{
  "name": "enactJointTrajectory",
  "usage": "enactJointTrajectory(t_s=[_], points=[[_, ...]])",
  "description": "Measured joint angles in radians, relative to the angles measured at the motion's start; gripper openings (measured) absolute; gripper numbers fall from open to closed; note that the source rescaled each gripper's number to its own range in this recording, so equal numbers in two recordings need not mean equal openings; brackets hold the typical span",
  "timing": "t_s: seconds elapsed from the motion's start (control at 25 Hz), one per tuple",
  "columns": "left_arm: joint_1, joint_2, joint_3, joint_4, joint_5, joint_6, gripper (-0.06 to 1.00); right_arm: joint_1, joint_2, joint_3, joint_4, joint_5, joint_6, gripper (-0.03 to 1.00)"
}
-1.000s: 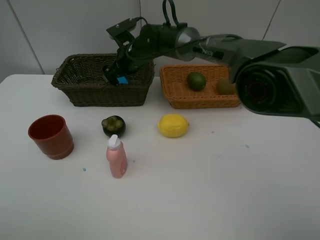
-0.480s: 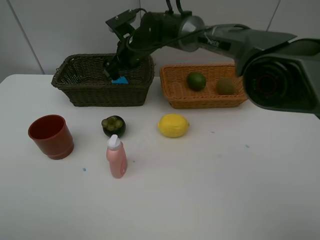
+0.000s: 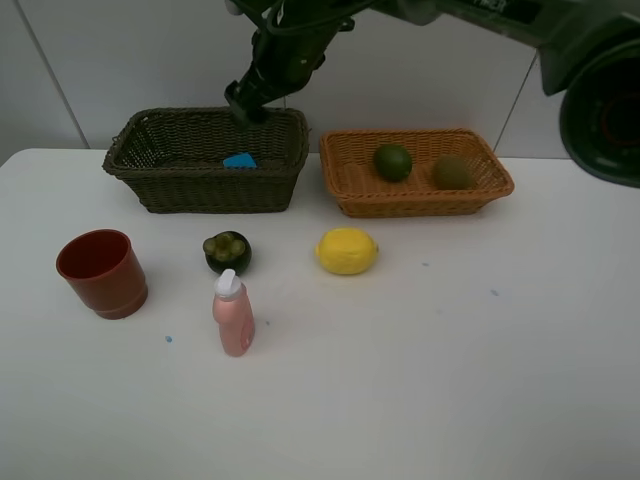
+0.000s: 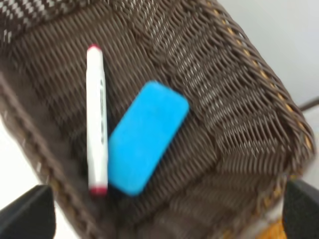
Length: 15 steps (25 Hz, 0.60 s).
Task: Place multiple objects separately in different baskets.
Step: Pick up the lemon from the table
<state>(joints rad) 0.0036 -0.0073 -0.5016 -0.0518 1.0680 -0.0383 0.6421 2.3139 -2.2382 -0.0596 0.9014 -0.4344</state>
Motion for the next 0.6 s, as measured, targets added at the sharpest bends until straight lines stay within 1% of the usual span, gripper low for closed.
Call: enactJointTrajectory(t_s=[0.32, 0.4, 0.48, 0.6], points=[[0.000, 0.000, 0.000, 0.000, 0.000, 0.000, 0.98, 0.000, -0.086, 0.000, 0.001, 0.276, -0.007, 1.00], [0.000, 0.000, 0.000, 0.000, 0.000, 0.000, 0.98, 0.000, -0.100, 0.000, 0.003, 0.308, -0.007, 1.00], [0.000, 0.000, 0.000, 0.000, 0.000, 0.000, 0.98, 0.000, -0.107, 0.000, 0.012, 0.314, -0.006, 1.00], [0.000, 0.000, 0.000, 0.000, 0.000, 0.000, 0.98, 0.000, -0.110, 0.000, 0.060, 0.315, -0.006, 1.00]])
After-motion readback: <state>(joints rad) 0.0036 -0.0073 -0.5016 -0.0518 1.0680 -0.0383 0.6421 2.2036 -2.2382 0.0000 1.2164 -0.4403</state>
